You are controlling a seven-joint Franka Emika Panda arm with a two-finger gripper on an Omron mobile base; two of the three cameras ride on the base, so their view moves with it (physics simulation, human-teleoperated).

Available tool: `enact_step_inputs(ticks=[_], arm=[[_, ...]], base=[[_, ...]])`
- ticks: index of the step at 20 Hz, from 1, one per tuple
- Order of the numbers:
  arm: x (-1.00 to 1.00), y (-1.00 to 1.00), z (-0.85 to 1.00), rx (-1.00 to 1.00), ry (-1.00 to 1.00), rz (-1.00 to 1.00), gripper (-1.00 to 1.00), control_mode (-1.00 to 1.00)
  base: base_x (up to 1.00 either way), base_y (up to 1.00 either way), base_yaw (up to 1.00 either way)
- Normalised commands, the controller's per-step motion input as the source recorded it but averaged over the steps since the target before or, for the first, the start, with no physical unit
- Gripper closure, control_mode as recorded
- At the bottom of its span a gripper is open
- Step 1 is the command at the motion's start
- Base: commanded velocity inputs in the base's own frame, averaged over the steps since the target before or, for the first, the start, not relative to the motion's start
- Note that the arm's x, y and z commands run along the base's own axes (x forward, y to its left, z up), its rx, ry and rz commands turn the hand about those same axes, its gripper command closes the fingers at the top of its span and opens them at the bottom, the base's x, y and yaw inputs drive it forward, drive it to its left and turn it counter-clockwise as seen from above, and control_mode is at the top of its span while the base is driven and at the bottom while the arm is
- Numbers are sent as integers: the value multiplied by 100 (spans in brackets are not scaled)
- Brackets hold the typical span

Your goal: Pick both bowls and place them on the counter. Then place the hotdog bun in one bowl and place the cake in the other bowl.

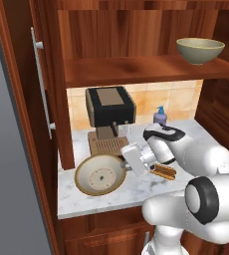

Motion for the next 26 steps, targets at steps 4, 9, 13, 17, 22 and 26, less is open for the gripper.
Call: enact_step_inputs(ticks=[4, 9, 13, 17, 22, 26], arm=[[25, 7, -36, 0, 4, 0, 100, -100], [14, 1, -28, 0, 1, 2, 100, -100], [4, 0, -16, 0, 2, 3, 100, -100], [-6, 0, -8, 0, 0, 2, 100, -100], [-7, 1, -9, 0, 1, 1, -100, -100], [-2, -3, -10, 0, -2, 0, -100, -100]], base=[[0, 0, 0], [0, 0, 0], [0, 0, 0], [0, 0, 0], [0, 0, 0], [0, 0, 0]])
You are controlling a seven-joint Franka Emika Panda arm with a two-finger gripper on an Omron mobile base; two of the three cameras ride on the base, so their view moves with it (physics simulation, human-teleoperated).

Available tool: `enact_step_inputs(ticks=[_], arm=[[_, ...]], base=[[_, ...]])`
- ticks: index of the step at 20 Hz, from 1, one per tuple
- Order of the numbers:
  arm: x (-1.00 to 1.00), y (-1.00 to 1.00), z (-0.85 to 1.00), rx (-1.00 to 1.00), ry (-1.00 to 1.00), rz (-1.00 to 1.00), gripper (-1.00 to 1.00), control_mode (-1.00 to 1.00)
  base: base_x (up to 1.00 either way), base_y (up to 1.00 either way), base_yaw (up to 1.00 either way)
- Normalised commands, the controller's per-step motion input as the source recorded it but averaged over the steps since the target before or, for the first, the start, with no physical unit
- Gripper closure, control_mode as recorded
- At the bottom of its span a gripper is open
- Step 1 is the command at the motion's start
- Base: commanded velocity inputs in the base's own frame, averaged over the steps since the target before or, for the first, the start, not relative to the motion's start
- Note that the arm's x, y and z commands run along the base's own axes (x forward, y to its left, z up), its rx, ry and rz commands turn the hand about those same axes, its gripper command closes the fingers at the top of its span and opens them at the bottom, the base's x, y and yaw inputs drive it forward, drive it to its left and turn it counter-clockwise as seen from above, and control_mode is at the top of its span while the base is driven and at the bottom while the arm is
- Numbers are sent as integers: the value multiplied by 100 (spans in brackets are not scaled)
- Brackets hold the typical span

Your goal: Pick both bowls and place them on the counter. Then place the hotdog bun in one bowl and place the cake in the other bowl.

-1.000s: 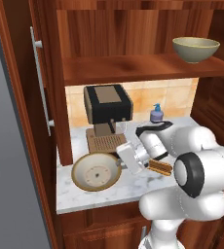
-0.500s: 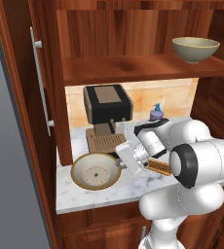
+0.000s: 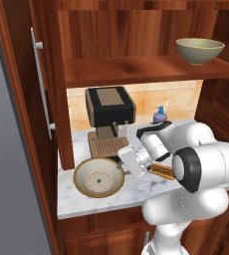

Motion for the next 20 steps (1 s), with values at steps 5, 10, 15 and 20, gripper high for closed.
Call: enact_step_inputs(ticks=[5, 10, 15, 20], arm=[[-9, -1, -9, 0, 2, 1, -100, -100], [-34, -9, -4, 0, 5, 1, -100, -100], [-36, -5, 4, 0, 3, 3, -100, -100], [-22, -18, 29, -3, -10, 2, -100, -100]], base=[[0, 0, 0], [0, 0, 0], [0, 0, 0], [0, 0, 0]])
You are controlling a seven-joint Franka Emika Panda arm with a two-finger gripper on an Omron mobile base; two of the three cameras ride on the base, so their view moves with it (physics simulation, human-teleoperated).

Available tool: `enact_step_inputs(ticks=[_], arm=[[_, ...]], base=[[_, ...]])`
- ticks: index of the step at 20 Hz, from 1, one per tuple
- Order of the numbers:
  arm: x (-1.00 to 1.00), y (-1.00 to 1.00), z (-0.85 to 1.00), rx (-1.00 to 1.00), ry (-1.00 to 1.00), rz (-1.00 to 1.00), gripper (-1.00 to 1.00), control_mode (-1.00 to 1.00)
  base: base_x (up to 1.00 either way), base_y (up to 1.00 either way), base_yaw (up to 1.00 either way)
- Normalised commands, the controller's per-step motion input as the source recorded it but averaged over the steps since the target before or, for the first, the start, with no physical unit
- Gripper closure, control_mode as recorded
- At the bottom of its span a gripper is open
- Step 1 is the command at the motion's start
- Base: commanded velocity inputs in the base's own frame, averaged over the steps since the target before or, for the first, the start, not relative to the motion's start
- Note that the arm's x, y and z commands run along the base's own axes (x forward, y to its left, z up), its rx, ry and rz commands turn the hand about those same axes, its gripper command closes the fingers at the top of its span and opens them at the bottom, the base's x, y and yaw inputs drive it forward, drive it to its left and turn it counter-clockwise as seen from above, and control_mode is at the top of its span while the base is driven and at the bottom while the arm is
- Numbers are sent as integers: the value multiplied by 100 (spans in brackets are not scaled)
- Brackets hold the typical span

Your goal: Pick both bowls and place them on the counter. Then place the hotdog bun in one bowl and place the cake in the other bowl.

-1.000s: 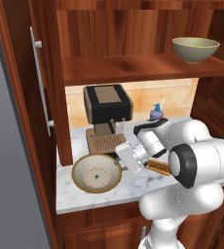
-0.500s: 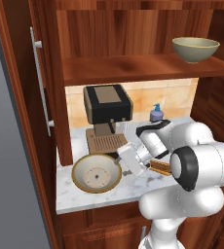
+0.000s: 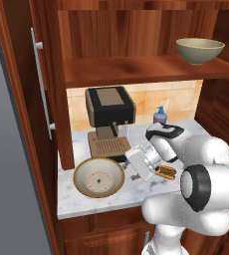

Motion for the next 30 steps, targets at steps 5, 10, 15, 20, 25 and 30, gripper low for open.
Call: enact_step_inputs(ticks=[5, 10, 15, 20, 25, 30], arm=[[-26, -10, 23, -9, -23, -1, -100, -100], [-25, -10, 35, 0, -9, -2, -100, -100], [-23, -13, 37, 0, -5, -12, -100, -100], [-20, -18, 37, 0, 2, -24, -100, -100], [-20, -20, 34, 0, 9, -41, -100, -100], [-18, -21, 31, 0, 16, -46, -100, -100]], base=[[0, 0, 0], [0, 0, 0], [0, 0, 0], [0, 0, 0], [0, 0, 0], [0, 0, 0]])
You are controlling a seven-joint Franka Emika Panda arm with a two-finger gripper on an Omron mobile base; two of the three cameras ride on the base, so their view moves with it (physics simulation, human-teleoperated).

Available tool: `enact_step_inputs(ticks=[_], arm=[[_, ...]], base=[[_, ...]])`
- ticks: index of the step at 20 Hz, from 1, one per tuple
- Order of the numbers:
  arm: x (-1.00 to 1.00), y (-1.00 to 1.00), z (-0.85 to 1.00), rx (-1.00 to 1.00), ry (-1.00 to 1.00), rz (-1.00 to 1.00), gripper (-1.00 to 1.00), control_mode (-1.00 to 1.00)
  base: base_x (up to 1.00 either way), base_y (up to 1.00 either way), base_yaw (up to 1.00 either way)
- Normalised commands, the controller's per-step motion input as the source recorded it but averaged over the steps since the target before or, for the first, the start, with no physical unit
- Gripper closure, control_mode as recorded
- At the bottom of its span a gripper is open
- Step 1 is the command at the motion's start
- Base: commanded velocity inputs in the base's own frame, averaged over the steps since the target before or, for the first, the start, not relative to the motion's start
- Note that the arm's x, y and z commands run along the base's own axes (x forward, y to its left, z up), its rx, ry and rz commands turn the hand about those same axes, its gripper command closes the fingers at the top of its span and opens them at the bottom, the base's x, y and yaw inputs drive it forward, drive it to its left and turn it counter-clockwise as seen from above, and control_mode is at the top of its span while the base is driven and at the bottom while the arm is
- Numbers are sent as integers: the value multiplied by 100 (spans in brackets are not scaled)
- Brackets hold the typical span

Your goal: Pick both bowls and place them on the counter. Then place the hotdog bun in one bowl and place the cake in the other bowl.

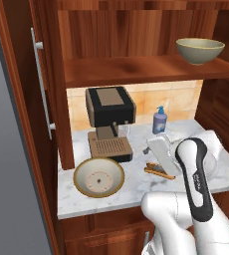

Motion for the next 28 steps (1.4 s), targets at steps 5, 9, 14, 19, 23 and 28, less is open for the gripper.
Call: enact_step_inputs(ticks=[5, 9, 14, 19, 23, 28], arm=[[-17, -22, 32, 0, 19, -46, -100, -100], [-14, -25, 39, 0, 22, -42, -100, -100], [-3, -29, 27, -3, 16, -38, -100, -100], [0, -30, 28, -3, 10, -34, -100, -100], [0, -30, 30, -3, 1, -25, -100, -100], [-14, -37, 19, -2, -6, -13, -100, -100]], base=[[0, 0, 0], [0, 0, 0], [0, 0, 0], [0, 0, 0], [0, 0, 0], [0, 0, 0]])
